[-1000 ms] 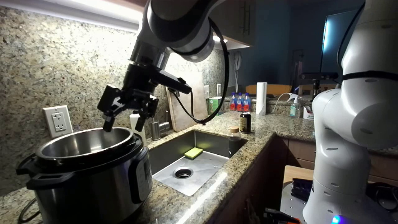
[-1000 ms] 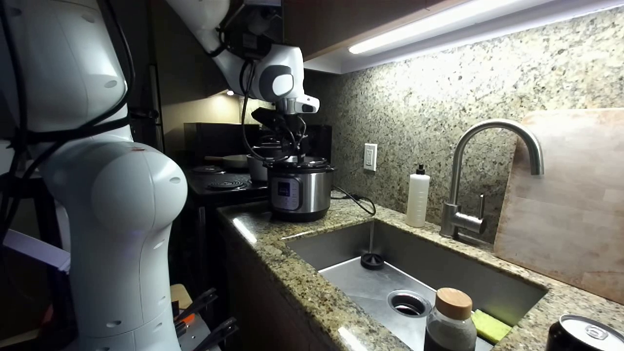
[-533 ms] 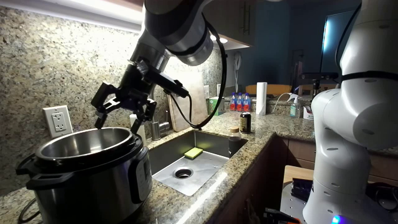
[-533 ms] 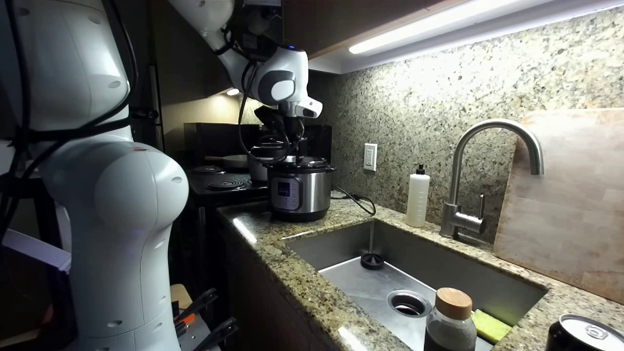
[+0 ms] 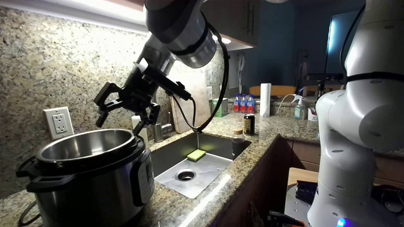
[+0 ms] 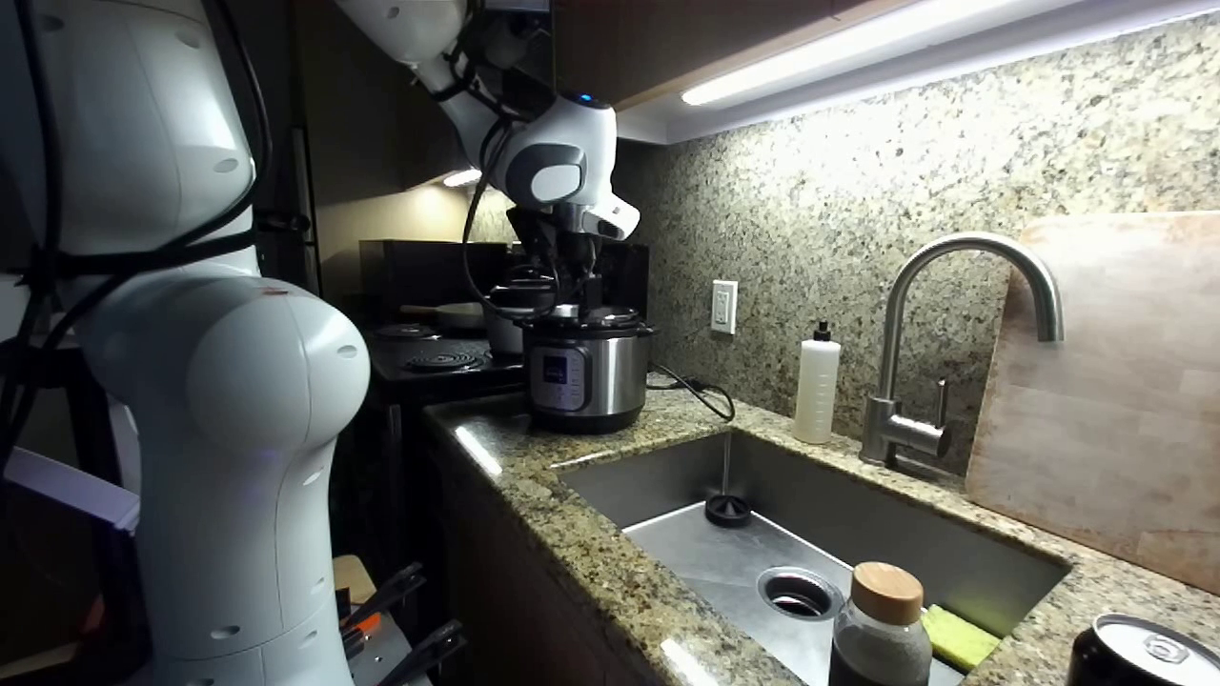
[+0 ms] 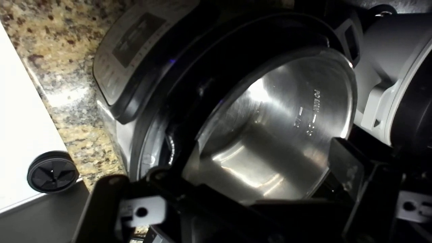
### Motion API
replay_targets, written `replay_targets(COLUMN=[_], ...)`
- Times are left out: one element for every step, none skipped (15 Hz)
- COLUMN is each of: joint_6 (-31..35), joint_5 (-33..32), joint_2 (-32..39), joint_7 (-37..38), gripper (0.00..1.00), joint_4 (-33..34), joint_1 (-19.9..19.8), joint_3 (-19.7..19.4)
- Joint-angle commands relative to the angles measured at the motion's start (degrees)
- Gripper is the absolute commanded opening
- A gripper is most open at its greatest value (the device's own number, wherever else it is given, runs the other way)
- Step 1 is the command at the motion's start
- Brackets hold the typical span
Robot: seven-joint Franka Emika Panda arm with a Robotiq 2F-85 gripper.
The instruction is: Put the silver pot into the sink.
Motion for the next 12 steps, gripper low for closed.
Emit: replay_targets(joint_6=[1.8, 1.9, 2.1, 2.3, 2.4, 2.8, 3.0, 3.3, 3.7, 3.9, 4.1, 4.2], joint_5=[2.3, 2.2, 2.0, 1.8, 1.7, 1.7, 1.8, 1.9, 2.0, 2.1, 2.1, 2.3], joint_2=[0.2, -0.7, -1.0, -1.5, -1.9, -2.2, -2.4, -2.7, -2.9, -3.0, -3.0, -3.1], joint_7=[-1.1, -1.1, -0.9, -0.8, -0.6, -0.4, -0.4, -0.3, -0.3, -0.2, -0.1, -0.1], gripper=[1.0, 1.0, 1.0, 1.0, 1.0, 1.0, 1.0, 1.0, 1.0, 1.0, 1.0, 1.0], joint_4=[0.1, -0.6, -0.7, -0.9, -1.1, -1.3, -1.5, -1.8, -2.0, -2.1, -2.3, -2.5], joint_1=[0.2, 0.1, 0.1, 0.0, 0.0, -0.1, -0.1, -0.1, -0.2, -0.2, -0.3, -0.3], joint_3=[0.2, 0.2, 0.2, 0.3, 0.3, 0.3, 0.2, 0.0, 0.0, -0.2, -0.3, -0.5])
